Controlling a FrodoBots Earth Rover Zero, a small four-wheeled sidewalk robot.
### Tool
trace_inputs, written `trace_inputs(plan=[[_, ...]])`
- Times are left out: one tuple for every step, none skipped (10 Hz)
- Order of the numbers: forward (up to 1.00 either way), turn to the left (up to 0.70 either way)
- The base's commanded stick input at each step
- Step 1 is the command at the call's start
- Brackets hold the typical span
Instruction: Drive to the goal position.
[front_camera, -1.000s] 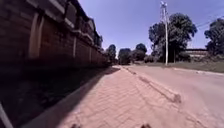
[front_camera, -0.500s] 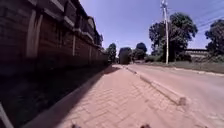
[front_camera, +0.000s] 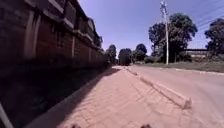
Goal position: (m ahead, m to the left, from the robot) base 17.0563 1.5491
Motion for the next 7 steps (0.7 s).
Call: trace_inputs(plan=[[0.3, 0.0], [0.3, 0.0], [0.3, 0.0], [0.3, 0.0], [0.3, 0.0], [0.3, 0.0], [0.3, 0.0]])
